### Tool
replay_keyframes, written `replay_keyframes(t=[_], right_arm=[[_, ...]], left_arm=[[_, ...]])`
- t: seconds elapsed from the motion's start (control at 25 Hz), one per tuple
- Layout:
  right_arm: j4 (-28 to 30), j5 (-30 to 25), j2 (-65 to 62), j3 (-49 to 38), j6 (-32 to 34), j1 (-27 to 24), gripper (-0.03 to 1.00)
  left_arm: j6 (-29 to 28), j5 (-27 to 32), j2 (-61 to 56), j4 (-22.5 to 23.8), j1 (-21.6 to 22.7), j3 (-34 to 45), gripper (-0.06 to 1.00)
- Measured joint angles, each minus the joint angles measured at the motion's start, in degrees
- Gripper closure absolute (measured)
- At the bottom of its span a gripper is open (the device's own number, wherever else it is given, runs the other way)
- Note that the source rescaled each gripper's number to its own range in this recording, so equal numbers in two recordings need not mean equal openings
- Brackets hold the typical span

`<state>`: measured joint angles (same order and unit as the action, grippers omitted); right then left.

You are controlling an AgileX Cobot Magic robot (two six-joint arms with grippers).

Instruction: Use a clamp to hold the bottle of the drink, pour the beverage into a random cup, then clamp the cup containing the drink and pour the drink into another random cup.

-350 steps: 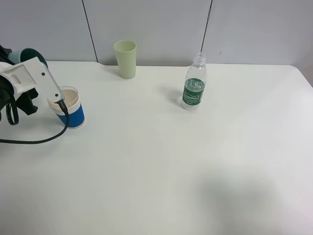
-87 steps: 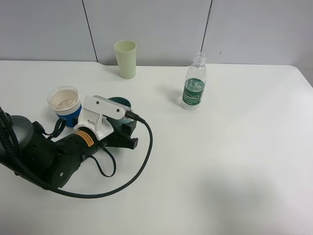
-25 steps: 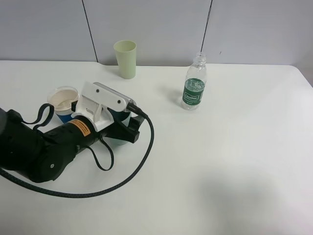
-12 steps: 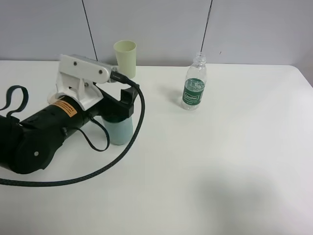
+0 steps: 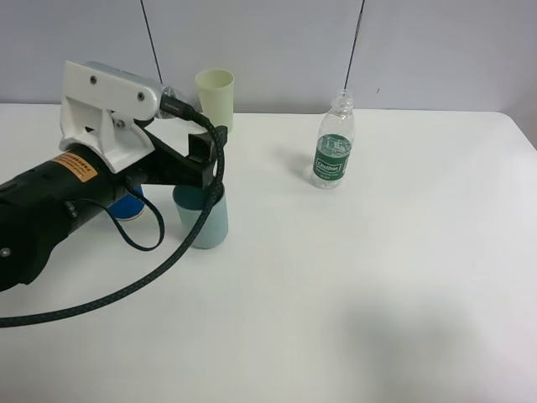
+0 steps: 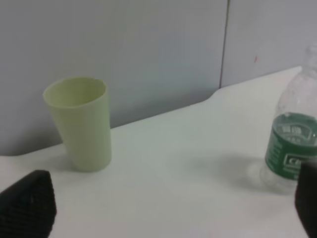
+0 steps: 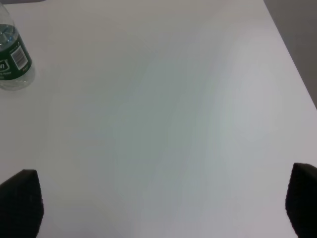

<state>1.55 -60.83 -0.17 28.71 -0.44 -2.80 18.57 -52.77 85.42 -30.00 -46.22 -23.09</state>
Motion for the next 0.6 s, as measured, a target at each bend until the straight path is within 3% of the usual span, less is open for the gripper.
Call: replay_keyframes(t=[0.28,0.6], right_arm=[[0.0,0.0,0.0,0.0,0.0,0.0,-0.03],[0.0,0.0,0.0,0.0,0.0,0.0,-0.03]], left_arm=[[8.9,4.3,-7.9,-3.6,0.0,0.4,0.01],[16.8,7.7,-16.7,-15.1,0.0,0.4,0.00]])
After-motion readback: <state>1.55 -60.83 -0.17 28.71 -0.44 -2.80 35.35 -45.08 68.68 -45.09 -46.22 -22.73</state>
